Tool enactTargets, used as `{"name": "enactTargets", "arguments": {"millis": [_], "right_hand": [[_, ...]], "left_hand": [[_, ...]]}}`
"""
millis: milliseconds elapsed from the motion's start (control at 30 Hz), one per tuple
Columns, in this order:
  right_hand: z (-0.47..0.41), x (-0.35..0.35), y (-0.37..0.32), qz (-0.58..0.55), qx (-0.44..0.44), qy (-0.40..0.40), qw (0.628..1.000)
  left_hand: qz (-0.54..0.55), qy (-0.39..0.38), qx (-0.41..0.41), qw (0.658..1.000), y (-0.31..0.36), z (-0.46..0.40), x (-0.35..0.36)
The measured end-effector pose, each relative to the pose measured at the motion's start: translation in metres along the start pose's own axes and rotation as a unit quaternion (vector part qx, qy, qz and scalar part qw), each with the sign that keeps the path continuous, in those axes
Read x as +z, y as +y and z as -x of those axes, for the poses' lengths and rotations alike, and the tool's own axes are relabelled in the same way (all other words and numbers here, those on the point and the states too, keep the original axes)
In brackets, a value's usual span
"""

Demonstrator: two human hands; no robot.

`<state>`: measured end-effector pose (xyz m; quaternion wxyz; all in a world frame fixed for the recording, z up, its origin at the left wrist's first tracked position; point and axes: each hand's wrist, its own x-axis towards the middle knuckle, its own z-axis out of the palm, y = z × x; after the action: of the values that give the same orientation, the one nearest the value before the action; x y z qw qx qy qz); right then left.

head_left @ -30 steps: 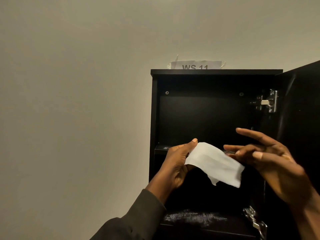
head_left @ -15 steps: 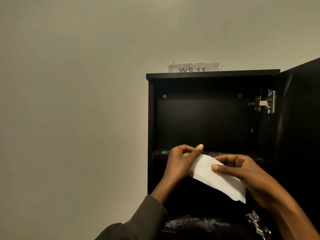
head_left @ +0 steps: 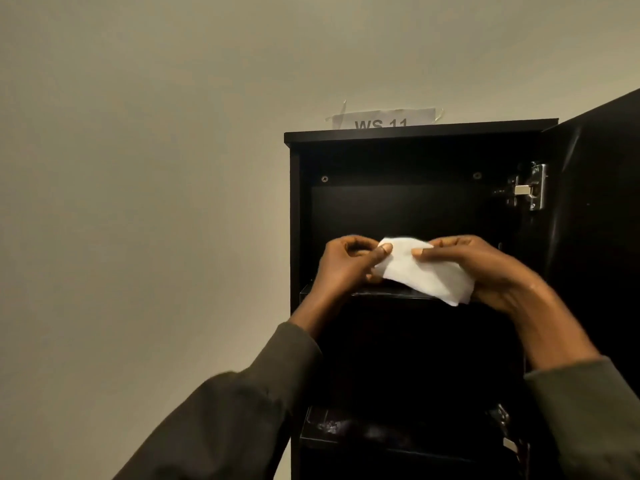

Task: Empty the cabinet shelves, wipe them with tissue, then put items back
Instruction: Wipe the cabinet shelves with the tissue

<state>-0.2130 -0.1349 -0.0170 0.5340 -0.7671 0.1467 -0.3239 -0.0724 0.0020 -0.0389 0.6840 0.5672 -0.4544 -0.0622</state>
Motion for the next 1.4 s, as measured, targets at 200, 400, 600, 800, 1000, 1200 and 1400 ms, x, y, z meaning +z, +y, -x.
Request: {"name": "enactTargets", "arguments": {"millis": [200, 400, 600, 800, 1000, 1200, 1400], "right_hand": [[-0.035, -0.026, 0.003, -0.021, 0.033, 0.158, 0.987], [-0.051, -0.028, 0.014, 0.217, 0.065, 0.224, 0.948], [-0.032, -0.009, 0.018, 0.470, -0.022, 0.276, 0.838], [-0.018, 0.007, 0.031, 0.512, 0.065, 0.179, 0.838], [-0.021, 0.017, 0.034, 0.489, 0.125, 0.150, 0.850], [-0.028, 0.035, 0.034, 0.471, 0.135, 0.156, 0.858], [-0.034, 0.073, 0.029, 0.466, 0.116, 0.122, 0.868]], "left_hand": [[-0.031, 0.079, 0.021, 0.996, -0.008, -0.016, -0.016], [-0.100, 0.161, 0.108, 0.976, -0.020, -0.026, -0.028], [-0.176, 0.281, 0.285, 0.899, -0.024, -0.031, -0.042], [-0.290, 0.322, 0.324, 0.841, -0.054, -0.045, -0.055], [-0.274, 0.325, 0.303, 0.853, -0.067, -0.052, -0.066], [-0.262, 0.316, 0.315, 0.856, -0.080, -0.058, -0.077], [-0.236, 0.314, 0.332, 0.857, -0.087, -0.062, -0.082]]}}
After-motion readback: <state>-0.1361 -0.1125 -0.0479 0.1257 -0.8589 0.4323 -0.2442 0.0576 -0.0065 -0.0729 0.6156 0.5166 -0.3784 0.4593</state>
